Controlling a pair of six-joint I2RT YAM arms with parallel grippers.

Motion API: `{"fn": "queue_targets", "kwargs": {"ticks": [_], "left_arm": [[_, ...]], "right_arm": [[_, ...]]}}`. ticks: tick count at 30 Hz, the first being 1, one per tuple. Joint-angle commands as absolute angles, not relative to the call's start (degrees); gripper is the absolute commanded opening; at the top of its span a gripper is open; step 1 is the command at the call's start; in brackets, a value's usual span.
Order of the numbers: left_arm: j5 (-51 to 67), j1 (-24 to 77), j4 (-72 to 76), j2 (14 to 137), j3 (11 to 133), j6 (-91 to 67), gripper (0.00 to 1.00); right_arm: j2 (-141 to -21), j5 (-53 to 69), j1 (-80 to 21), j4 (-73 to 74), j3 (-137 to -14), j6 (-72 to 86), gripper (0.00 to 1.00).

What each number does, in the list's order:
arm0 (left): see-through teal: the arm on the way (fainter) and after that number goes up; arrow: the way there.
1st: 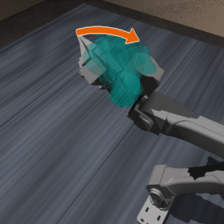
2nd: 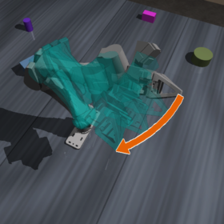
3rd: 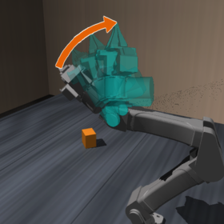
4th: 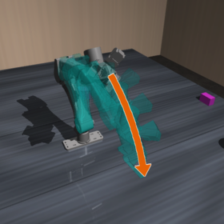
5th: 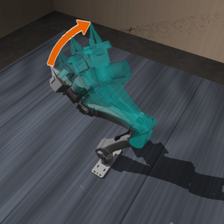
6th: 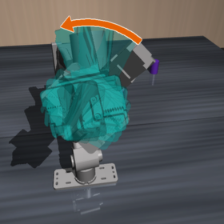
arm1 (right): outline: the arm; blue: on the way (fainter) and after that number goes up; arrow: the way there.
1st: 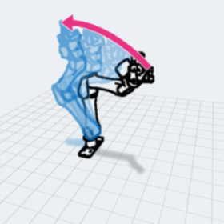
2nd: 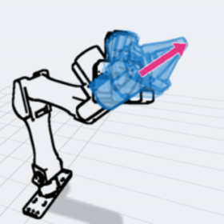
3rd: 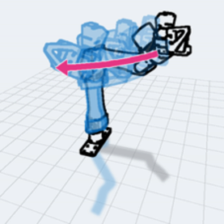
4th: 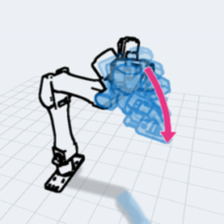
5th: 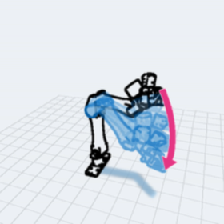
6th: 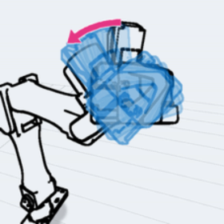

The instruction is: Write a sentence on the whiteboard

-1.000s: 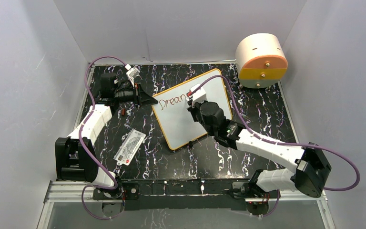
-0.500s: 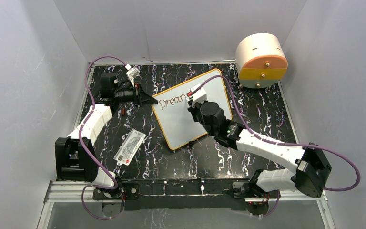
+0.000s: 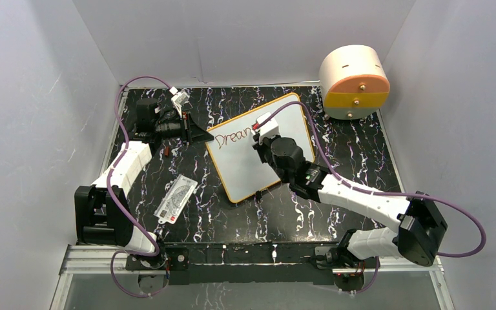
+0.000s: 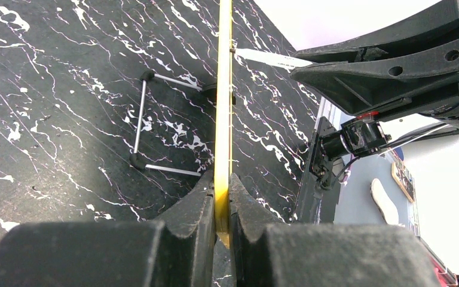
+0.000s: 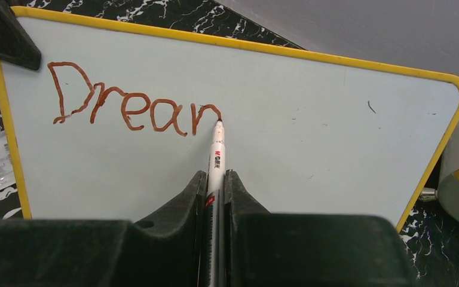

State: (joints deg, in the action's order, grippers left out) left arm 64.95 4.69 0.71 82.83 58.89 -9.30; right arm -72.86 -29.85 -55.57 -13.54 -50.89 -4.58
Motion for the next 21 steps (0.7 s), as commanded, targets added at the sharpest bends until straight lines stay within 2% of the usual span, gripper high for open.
{"fn": "queue_targets", "kwargs": {"ticks": [1, 21], "left_arm": [[64.2, 6.8, -4.0, 84.4, 58.5, -7.4, 0.00], [63.4, 6.9, -4.6, 84.1, 58.7, -7.0, 0.00]], "right_arm": [[-73.9, -30.5, -55.1, -18.0, -53.7, -5.6, 0.00], [-72.7, -32.6, -53.6, -16.6, -52.5, -5.5, 0.00]]}}
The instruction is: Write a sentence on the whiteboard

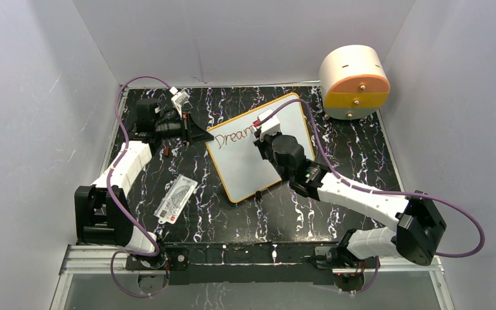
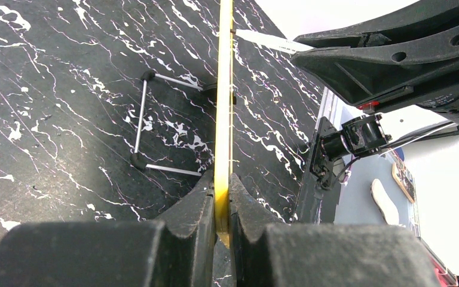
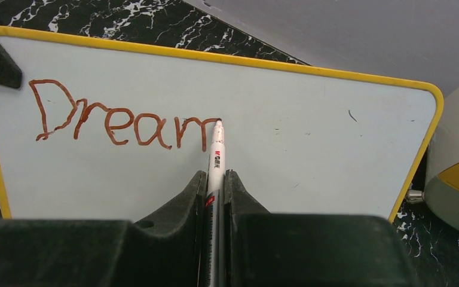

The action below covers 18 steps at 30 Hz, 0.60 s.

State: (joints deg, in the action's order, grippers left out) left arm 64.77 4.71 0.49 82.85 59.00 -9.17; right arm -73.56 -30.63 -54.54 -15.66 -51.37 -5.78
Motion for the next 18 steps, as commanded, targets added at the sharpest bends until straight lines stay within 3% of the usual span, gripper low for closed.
{"fn": "queue_targets", "kwargs": {"ticks": [1, 18], "left_arm": [[63.3, 6.9, -4.7, 84.1, 58.6, -6.9, 0.00], [62.6, 6.9, -5.5, 84.1, 58.8, -6.4, 0.00]], "right_arm": [[-72.6, -32.5, -53.5, -16.2, -52.5, -5.3, 0.00], [-70.2, -31.3, -53.5, -12.2, -50.2, -2.2, 0.00]]}}
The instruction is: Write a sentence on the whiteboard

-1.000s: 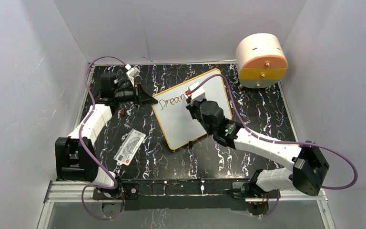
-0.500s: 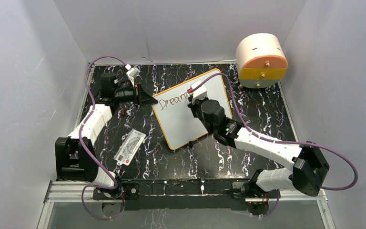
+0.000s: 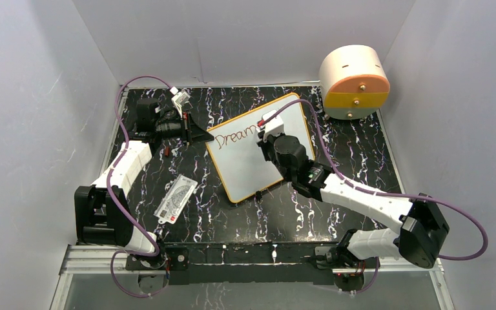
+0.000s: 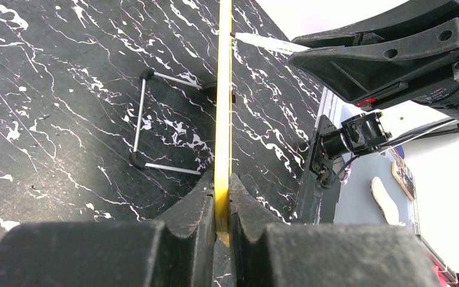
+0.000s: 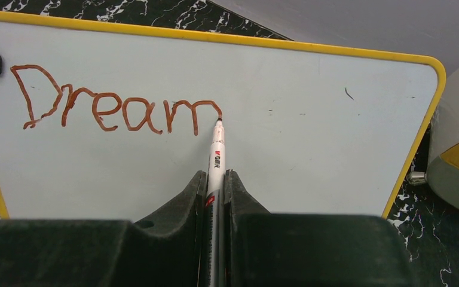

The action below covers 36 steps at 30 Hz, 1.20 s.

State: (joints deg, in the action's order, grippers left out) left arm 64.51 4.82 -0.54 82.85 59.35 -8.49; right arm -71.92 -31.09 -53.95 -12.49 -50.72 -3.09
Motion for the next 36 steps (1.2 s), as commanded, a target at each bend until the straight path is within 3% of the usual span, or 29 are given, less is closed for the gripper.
{"fn": "queue_targets", "kwargs": {"ticks": [1, 22, 36], "left_arm": [[62.5, 6.9, -5.6, 84.1, 58.8, -6.4, 0.00], [61.6, 6.9, -6.0, 84.0, 59.1, -6.1, 0.00], [61.8, 6.9, -6.1, 84.3, 59.1, -6.1, 0.00]], "right_arm": [[-70.1, -31.4, -53.5, -12.1, -50.3, -2.2, 0.00], [-66.2, -31.5, -53.2, -12.6, -51.1, -4.1, 0.00], [-69.6, -29.6, -51.4, -15.9, -52.4, -4.1, 0.00]]}}
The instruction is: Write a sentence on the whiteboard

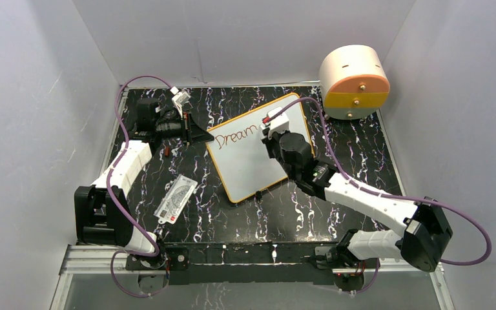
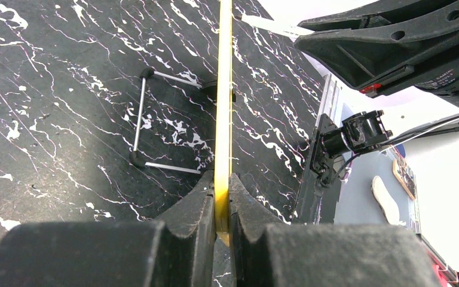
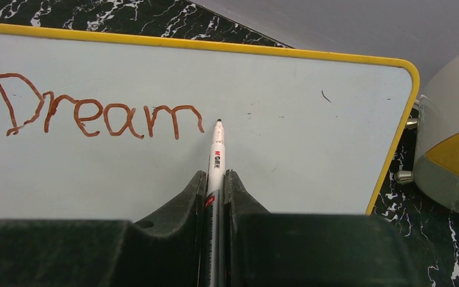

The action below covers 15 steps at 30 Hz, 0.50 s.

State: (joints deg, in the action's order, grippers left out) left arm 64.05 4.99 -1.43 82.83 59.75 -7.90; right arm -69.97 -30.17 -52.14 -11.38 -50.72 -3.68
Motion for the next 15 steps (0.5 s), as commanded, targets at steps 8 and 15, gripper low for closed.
{"fn": "queue_targets", "kwargs": {"ticks": [8, 15], "left_arm": [[61.8, 6.9, -6.1, 84.4, 59.1, -6.0, 0.00], [62.0, 6.9, -6.1, 84.6, 59.1, -6.1, 0.00]], "right_arm": [[-69.6, -28.9, -50.5, -16.7, -52.2, -3.9, 0.00], [-70.4, -28.3, -49.7, -17.7, -52.4, -3.9, 0.00]]}}
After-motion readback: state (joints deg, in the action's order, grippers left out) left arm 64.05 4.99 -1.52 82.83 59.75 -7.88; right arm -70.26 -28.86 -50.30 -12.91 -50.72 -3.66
